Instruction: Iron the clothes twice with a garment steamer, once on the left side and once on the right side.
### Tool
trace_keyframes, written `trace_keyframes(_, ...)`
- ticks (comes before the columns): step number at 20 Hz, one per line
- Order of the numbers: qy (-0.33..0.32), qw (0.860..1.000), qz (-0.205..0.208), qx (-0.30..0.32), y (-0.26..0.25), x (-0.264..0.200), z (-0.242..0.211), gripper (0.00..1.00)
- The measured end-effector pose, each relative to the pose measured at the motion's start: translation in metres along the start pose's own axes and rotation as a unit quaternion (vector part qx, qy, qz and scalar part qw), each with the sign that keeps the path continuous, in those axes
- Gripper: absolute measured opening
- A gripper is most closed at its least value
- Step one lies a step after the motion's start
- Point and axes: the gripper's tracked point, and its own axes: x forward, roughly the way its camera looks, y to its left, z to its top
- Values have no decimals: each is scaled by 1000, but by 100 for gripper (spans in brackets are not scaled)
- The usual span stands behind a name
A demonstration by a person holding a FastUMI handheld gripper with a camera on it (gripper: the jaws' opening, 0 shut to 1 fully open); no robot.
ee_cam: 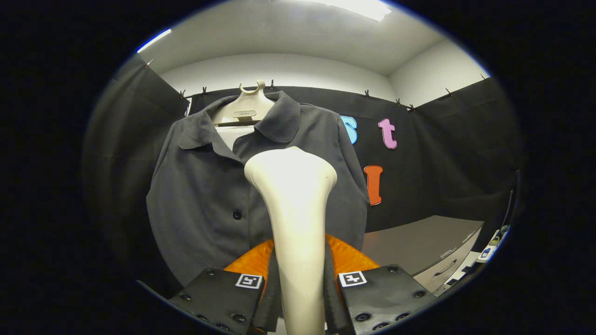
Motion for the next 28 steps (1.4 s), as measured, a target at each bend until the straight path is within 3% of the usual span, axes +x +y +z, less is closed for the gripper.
trace_keyframes(9, 24, 999, -18, -17, 0, 32, -25, 46)
trace_keyframes(28, 107, 994, -19, -19, -12, 0, -131, 46)
